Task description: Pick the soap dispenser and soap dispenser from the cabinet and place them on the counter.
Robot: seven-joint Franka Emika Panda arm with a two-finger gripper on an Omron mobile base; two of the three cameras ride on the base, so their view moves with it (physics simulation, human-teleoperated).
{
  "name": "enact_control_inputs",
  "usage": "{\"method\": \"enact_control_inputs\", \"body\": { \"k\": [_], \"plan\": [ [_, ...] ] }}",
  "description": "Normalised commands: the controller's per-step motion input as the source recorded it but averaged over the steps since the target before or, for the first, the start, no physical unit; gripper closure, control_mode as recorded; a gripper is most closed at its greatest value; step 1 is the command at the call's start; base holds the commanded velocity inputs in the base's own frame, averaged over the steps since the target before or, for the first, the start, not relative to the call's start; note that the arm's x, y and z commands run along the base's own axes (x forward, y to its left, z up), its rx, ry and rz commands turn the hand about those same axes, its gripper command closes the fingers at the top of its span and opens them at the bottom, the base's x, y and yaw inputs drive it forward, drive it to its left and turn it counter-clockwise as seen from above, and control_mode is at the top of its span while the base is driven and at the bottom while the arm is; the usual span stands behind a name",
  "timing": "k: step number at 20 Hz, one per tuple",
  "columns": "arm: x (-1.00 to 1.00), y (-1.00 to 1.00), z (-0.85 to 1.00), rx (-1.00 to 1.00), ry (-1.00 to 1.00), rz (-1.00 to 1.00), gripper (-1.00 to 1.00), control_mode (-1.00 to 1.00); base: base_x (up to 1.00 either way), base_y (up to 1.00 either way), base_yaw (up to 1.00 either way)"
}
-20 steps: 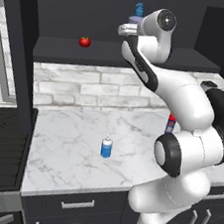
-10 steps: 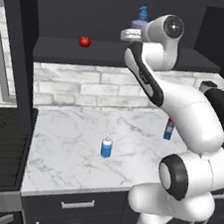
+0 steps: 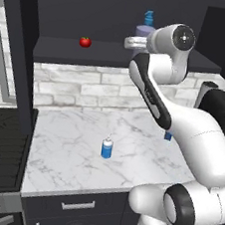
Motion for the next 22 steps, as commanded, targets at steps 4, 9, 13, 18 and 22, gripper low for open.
{"method": "enact_control_inputs", "body": {
  "k": [4,9,13,18,22],
  "plan": [
    [-0.57,0.00,-0.03,0.00,-0.01,0.00,1.00,-1.00,0.00,0.00,0.00],
    [-0.59,0.00,-0.04,0.00,-0.03,0.00,1.00,-1.00,0.00,0.00,0.00],
    [-0.60,0.00,-0.07,0.00,-0.04,0.00,1.00,-1.00,0.00,0.00,0.00],
    [-0.43,-0.08,-0.09,0.01,-0.04,-0.05,1.00,-1.00,0.00,0.00,0.00],
    [-0.38,-0.04,-0.25,0.00,-0.03,-0.09,1.00,-1.00,0.00,0.00,0.00]
  ]
}}
